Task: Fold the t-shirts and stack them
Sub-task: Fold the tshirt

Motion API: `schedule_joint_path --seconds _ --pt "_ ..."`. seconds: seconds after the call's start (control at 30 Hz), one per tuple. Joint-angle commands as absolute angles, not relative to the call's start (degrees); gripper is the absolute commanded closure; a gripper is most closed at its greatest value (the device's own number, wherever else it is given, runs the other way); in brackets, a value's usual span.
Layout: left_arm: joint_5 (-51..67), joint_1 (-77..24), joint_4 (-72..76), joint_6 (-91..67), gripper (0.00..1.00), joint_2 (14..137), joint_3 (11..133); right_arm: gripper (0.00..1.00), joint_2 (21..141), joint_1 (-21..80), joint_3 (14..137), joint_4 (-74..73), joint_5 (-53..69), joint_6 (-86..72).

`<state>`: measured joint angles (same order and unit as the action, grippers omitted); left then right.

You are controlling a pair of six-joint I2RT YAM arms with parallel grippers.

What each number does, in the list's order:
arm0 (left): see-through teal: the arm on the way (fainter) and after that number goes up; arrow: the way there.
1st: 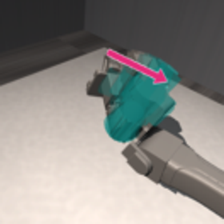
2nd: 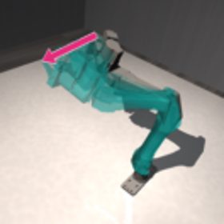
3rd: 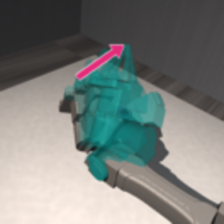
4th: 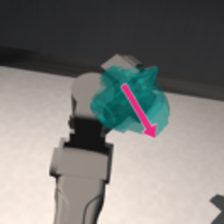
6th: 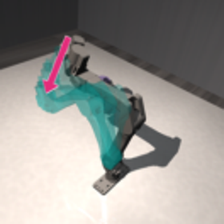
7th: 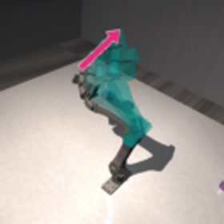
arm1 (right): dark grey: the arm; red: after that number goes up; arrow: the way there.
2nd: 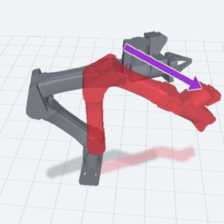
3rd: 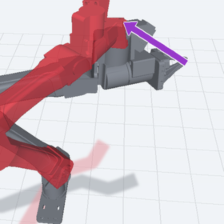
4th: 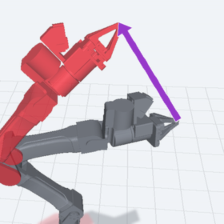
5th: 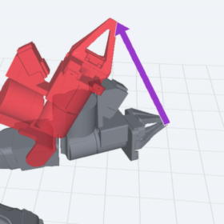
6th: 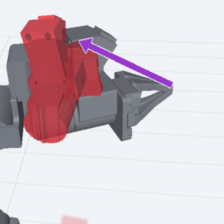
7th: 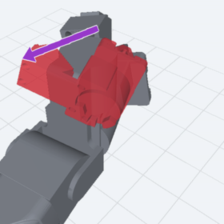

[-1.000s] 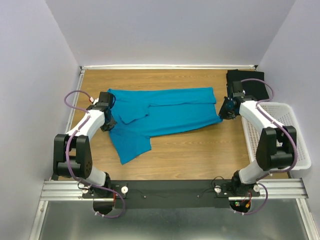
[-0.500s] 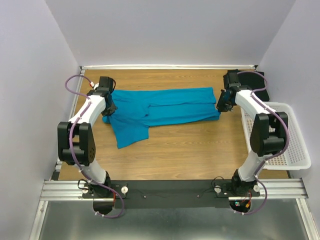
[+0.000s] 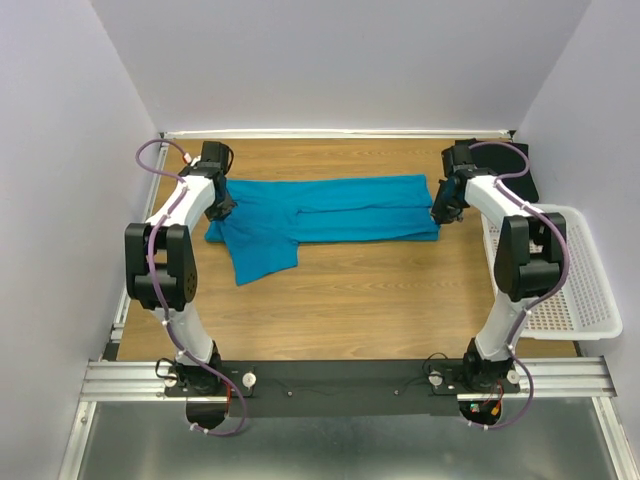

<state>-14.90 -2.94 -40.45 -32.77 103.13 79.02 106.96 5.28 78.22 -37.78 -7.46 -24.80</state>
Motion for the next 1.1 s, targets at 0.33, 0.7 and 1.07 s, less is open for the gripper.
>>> schedule_joint_path --seconds 0.33,0.7,1.07 --pt "-15.03 -1.15 -37.62 -33.57 0.97 103.63 76.56 0.99 110.92 5.45 82.52 -38.94 -10.64 -24.08" --pt "-14.50 -0.44 -35.33 -33.92 0.97 103.80 74.36 0.99 114.34 5.45 84.99 -38.06 -9.76 -23.91" --pt "-14.24 -0.44 -32.43 -34.63 0.64 102.31 74.35 0.69 115.40 5.45 84.81 -36.56 -9.14 -23.82"
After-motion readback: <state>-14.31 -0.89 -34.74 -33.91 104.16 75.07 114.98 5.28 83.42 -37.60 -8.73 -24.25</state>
